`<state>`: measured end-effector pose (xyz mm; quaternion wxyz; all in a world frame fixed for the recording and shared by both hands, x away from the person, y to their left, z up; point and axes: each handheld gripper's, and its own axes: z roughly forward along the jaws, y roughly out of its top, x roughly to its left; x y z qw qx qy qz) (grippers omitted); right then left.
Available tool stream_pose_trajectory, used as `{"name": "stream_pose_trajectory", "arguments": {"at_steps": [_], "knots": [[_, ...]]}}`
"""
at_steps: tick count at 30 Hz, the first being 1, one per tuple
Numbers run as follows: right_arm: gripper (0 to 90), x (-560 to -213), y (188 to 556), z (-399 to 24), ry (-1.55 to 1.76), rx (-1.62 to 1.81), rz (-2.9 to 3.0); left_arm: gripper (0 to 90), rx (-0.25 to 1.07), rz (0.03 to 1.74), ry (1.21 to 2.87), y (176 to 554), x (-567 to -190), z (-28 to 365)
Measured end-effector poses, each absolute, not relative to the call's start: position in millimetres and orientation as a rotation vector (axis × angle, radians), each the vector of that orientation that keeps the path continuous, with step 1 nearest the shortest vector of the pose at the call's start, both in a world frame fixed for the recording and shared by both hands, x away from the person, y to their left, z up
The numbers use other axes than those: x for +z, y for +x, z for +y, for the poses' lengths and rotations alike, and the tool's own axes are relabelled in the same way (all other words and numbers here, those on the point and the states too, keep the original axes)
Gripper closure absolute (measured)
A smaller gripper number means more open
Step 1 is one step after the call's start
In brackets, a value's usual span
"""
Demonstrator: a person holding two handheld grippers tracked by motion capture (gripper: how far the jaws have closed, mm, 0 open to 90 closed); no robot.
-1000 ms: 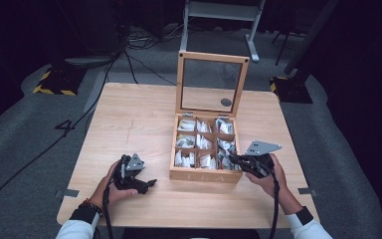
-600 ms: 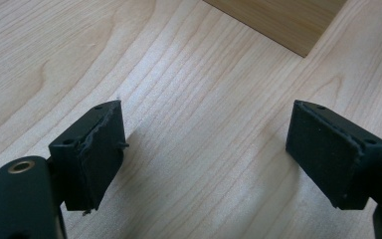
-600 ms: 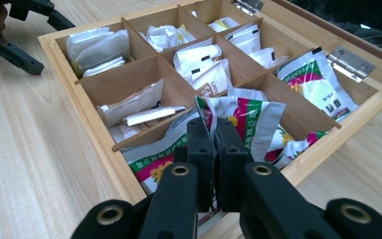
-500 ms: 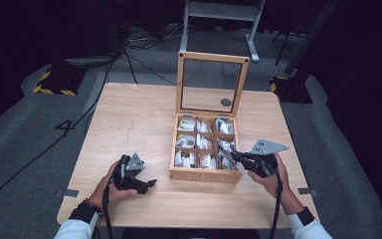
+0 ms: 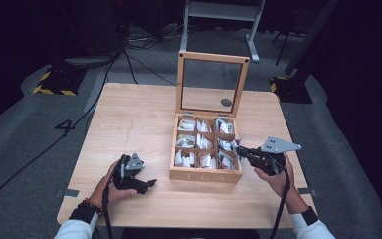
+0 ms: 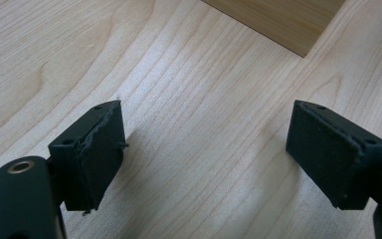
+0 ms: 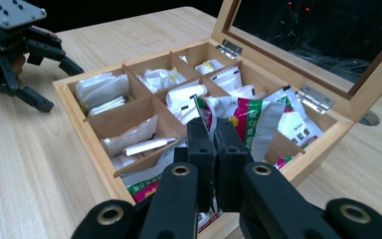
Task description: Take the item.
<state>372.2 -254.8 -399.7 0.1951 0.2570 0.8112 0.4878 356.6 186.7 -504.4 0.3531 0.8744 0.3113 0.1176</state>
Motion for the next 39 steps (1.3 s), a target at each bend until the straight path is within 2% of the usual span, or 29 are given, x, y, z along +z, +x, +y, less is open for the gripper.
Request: {"name": "stream_pose_trajectory", "arguments": {"at_steps": [21,39], "knots": [[87.8,-373.5,344.7,-258.0,0.605,1.468,2.234,16.1,0.306,0.805,2.261,356.4,-504.4,187.0],[87.7,-375.1,323.5,-243.5,0.503,1.505,2.31,16.0,0.305,0.803,2.262,356.6,-504.3,187.0]]}}
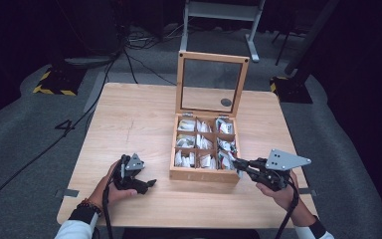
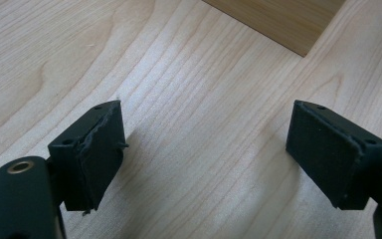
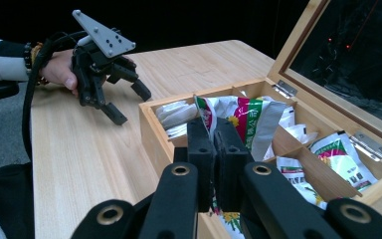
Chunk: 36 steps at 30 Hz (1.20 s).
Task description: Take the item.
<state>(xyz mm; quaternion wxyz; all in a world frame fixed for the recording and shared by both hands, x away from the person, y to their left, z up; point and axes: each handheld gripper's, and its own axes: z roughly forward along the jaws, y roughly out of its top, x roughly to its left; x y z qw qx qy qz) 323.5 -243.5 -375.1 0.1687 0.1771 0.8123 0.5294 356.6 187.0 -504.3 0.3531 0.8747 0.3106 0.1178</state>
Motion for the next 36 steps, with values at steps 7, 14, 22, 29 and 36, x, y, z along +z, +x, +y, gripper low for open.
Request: {"name": "stream_pose_trajectory", "arguments": {"at_steps": [7,14,22,29,36], "knots": [[87.6,-379.2,318.2,-234.2,0.463,1.513,2.36,16.0,0.304,0.803,2.263,356.6,-504.3,187.1],[87.6,-387.8,311.9,-219.6,0.404,1.485,2.426,16.0,0.304,0.803,2.262,356.6,-504.3,187.1],[87.5,-402.5,305.7,-201.1,0.327,1.442,2.519,16.0,0.304,0.803,2.262,356.6,-504.3,187.1],[87.5,-414.2,303.6,-190.3,0.291,1.381,2.576,16.0,0.304,0.803,2.263,356.6,-504.3,187.1],[87.2,-430.5,304.2,-180.3,0.26,1.296,2.643,16.0,0.305,0.803,2.263,356.6,-504.3,187.1]]}}
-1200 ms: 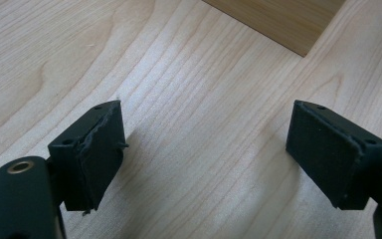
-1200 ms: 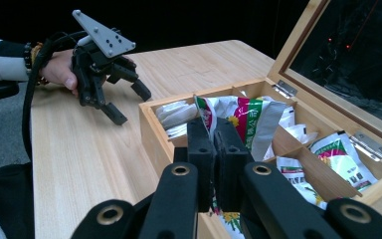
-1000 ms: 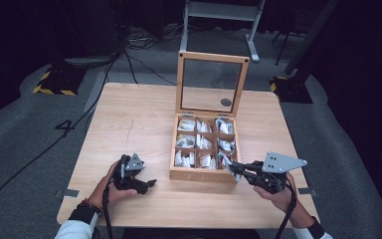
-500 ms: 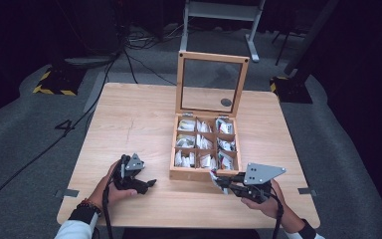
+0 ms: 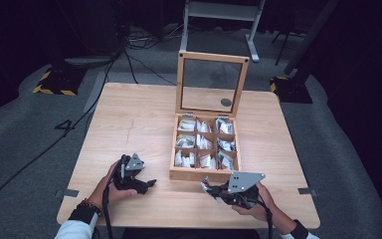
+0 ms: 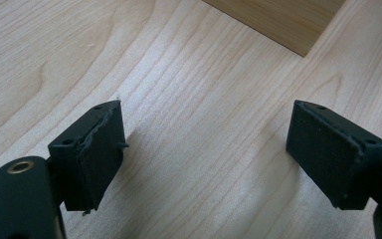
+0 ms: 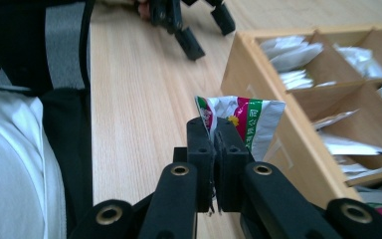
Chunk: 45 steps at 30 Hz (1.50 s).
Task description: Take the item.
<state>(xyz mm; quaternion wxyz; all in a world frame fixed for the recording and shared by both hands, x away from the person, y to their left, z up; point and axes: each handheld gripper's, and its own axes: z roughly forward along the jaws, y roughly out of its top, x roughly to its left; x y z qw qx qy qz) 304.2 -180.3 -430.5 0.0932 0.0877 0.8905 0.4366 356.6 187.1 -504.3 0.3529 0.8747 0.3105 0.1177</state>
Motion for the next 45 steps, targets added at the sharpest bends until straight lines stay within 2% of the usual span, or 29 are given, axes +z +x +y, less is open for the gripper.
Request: {"name": "stream_pose_trajectory", "arguments": {"at_steps": [17,26,29,37,45], "knots": [[85.9,-458.3,306.1,-165.9,0.234,1.134,2.719,16.0,0.305,0.803,2.263,356.6,-504.3,187.1],[79.7,-462.4,304.4,-162.2,0.21,1.108,2.752,16.0,0.305,0.803,2.263,356.6,-504.3,187.1],[76.1,-463.6,303.1,-161.0,0.204,1.112,2.761,16.0,0.304,0.803,2.263,356.6,-504.3,187.1],[55.9,-468.9,303.6,-158.1,0.206,1.097,2.813,16.1,0.305,0.803,2.263,356.5,-504.3,187.0],[43.4,-470.2,303.5,-156.9,0.232,1.125,2.847,16.1,0.305,0.803,2.263,356.5,-504.4,187.0]]}}
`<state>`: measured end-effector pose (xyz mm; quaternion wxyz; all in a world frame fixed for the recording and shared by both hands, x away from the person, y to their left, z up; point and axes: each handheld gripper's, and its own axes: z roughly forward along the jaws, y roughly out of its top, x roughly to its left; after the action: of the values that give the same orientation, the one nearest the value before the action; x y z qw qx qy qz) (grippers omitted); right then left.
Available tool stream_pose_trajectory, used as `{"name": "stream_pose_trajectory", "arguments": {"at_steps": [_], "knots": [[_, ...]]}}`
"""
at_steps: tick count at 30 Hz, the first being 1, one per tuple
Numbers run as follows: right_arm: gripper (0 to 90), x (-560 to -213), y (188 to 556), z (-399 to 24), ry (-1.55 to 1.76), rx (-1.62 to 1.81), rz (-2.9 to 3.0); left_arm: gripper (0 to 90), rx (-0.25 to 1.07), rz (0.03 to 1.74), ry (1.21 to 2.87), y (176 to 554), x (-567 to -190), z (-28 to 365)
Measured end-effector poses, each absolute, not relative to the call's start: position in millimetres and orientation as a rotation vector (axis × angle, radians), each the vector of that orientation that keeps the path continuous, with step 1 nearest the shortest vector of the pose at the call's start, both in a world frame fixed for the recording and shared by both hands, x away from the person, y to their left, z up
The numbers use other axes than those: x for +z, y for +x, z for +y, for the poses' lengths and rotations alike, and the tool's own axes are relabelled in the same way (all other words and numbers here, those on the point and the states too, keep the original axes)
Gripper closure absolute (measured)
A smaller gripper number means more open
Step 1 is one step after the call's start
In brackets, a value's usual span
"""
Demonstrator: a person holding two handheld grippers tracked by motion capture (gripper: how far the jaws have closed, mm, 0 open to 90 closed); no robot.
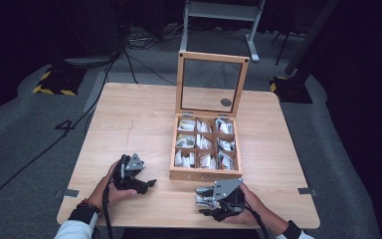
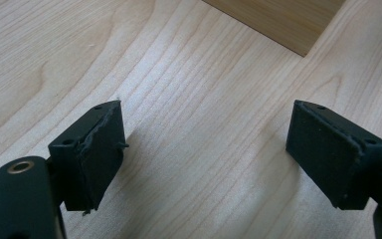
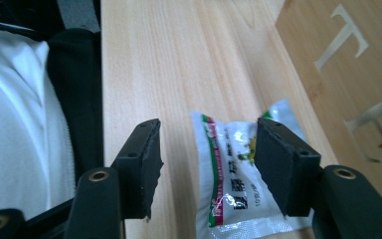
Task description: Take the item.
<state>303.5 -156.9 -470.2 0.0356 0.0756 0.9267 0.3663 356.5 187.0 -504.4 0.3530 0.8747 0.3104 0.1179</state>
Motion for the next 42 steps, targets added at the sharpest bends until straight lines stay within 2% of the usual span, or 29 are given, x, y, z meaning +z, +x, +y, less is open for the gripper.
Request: {"name": "stream_pose_trajectory", "arguments": {"at_steps": [11,29,35,42], "knots": [[35.0,-461.9,305.1,-162.0,0.275,1.168,2.775,16.1,0.305,0.803,2.262,356.5,-504.3,187.0],[37.8,-421.5,319.4,-198.7,0.386,1.298,2.55,16.0,0.302,0.832,2.279,358.7,-502.1,191.0],[37.8,-413.4,335.2,-219.6,0.491,1.324,2.445,17.1,0.295,0.859,2.295,363.4,-499.1,193.4],[37.5,-410.1,360.8,-246.8,0.638,1.305,2.345,16.5,0.273,0.826,2.217,370.8,-486.1,196.9]]}}
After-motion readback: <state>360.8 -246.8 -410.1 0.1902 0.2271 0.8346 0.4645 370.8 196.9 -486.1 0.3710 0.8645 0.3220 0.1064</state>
